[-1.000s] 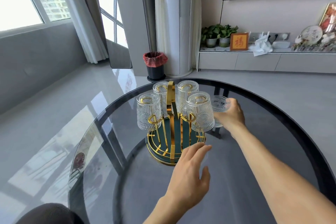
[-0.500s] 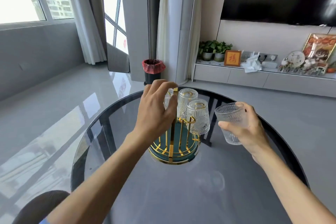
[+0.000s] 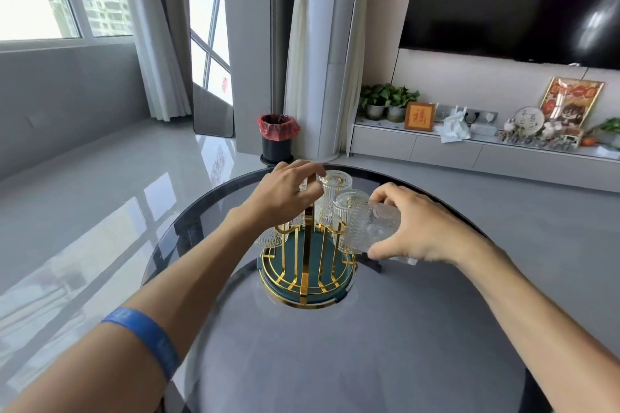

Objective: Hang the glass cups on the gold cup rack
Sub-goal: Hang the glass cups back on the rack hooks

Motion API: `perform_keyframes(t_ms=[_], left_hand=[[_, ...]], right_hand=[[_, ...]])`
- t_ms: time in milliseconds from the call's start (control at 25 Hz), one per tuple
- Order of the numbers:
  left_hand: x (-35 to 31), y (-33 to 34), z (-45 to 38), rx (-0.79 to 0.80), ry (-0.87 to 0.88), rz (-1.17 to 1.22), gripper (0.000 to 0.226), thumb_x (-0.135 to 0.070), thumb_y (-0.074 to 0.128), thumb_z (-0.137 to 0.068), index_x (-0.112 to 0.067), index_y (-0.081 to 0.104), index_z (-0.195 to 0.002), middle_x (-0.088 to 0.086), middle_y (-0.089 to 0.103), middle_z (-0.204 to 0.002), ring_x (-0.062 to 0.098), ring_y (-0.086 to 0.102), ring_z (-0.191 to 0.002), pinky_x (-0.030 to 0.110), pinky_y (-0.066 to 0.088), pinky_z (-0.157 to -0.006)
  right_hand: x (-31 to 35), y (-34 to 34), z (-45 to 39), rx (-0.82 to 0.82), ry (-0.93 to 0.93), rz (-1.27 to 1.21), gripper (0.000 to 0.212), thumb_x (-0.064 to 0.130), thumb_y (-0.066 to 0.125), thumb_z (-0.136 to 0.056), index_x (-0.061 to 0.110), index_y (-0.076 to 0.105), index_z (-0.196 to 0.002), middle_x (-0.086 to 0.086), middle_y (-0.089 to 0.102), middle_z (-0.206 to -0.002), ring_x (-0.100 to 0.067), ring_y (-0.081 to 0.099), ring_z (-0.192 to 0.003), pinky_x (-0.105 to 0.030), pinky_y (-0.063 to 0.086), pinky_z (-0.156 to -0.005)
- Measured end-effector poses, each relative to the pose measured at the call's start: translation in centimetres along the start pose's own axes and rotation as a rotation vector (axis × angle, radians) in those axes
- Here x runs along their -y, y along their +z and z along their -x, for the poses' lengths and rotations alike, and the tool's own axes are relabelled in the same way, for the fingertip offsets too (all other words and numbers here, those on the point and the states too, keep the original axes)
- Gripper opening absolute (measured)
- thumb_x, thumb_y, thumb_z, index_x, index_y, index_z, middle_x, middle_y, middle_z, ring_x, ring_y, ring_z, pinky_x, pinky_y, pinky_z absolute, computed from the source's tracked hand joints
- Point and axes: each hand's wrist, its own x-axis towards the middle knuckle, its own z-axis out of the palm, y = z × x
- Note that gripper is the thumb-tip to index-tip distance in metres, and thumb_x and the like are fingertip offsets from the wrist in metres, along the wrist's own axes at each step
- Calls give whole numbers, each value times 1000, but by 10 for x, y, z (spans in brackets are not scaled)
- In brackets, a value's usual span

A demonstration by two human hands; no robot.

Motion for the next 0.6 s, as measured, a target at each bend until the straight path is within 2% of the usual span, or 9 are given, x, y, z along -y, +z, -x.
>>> perform_keyframes(t_ms=[120, 240, 400, 600], left_hand=[[8, -7, 10, -66, -17, -55, 48, -53, 33, -91, -30, 62, -122, -3, 62, -129, 19, 48, -105, 43, 46, -82], [15, -11, 13, -114, -55, -85, 44, -51, 35, -92, -30, 63, -119, -4, 64, -126, 15, 43, -99, 39, 42, -77], [17, -14, 15, -125, -106, -98, 45, -50, 35, -91, -30, 62, -121, -4, 63, -131, 14, 40, -101, 38, 39, -75], [19, -17, 20, -178, -180, -124, 47, -49, 32, -91, -30, 62, -122, -4, 60, -136, 23, 48, -112, 46, 46, -86]], right_hand=[[18, 5, -11, 1, -89, 59, 94, 61, 79, -44, 38, 53, -131, 10, 52, -122, -14, 55, -105, -37, 47, -88], [35, 15, -23, 38, -148, 108, 96, 68, 80, -42, 38, 52, -129, 9, 46, -117, -17, 52, -104, -38, 48, -83], [51, 34, -36, -35, -179, 80, 81, 59, 86, -49, 37, 42, -114, 8, 48, -114, -19, 54, -99, -36, 44, -73], [62, 61, -46, -128, -207, -56, 75, 47, 89, -58, 29, 45, -116, 5, 57, -127, -20, 57, -106, -36, 47, -80]])
